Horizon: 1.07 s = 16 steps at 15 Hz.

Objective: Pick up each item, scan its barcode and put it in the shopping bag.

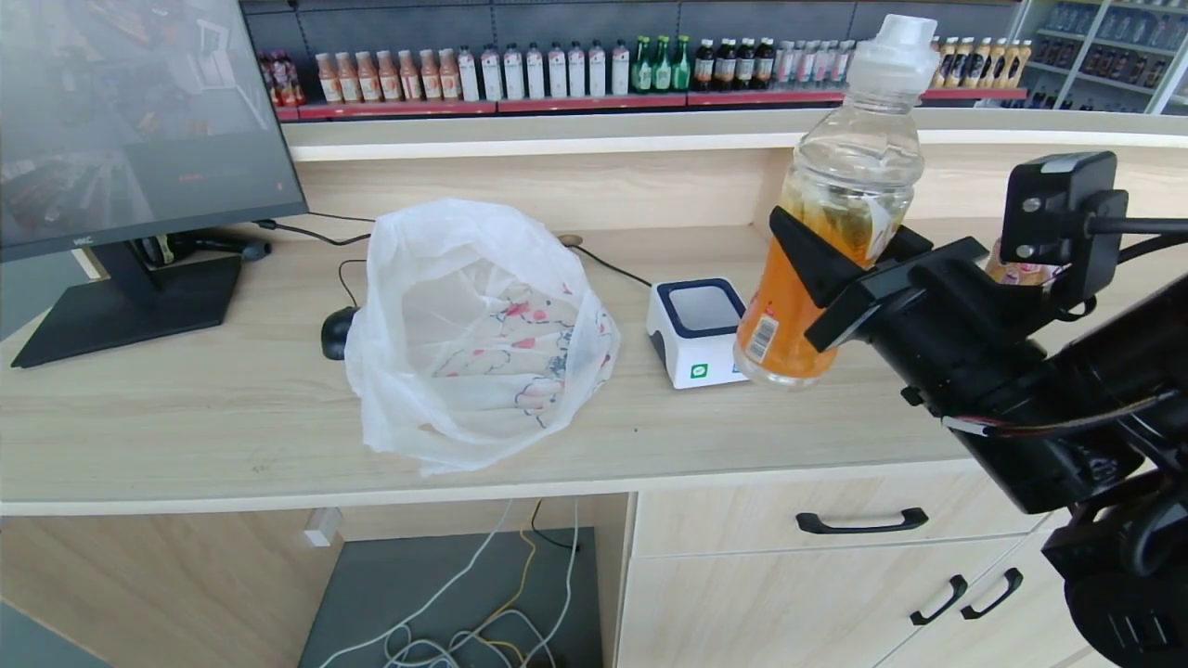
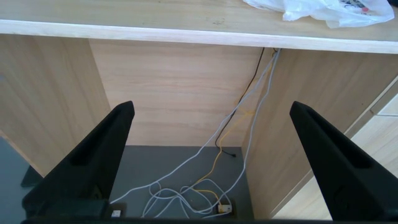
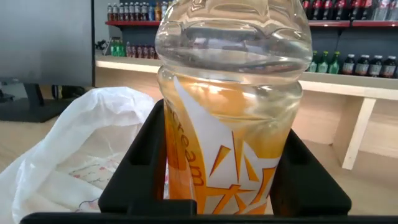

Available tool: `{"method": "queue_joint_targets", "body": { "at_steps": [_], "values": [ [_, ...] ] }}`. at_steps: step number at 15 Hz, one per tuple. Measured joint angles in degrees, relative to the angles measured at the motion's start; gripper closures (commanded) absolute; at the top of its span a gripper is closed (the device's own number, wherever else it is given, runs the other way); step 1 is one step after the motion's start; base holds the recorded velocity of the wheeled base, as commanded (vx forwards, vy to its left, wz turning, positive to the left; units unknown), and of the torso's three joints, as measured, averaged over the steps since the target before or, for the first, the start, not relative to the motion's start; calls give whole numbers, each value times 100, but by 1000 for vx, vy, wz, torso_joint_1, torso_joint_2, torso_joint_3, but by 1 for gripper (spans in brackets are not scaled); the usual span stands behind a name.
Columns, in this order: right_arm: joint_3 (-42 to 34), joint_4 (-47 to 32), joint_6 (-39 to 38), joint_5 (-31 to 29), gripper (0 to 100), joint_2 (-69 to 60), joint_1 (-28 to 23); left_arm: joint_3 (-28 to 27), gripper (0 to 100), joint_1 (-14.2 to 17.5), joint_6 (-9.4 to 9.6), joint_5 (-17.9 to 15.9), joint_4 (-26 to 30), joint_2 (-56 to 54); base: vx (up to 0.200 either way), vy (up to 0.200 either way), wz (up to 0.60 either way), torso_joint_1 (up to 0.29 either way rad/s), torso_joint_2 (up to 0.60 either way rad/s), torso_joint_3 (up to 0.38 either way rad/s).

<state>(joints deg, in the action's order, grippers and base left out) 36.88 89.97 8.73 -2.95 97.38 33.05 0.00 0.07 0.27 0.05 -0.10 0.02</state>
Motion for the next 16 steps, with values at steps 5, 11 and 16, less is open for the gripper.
{"method": "queue_joint_targets", "body": {
  "at_steps": [5,11,16],
  "values": [
    [199,2,-71,-317,100,5,11,0,0,-2,6,-2,-1,0,0,0,0,0,0,0],
    [733,9,-246,-668,100,132,9,0,0,-2,0,-2,-4,0,0,0,0,0,0,0],
    [829,-5,-261,-675,100,215,-6,0,0,2,-17,2,-1,0,0,80,0,0,2,1]
  ]
}}
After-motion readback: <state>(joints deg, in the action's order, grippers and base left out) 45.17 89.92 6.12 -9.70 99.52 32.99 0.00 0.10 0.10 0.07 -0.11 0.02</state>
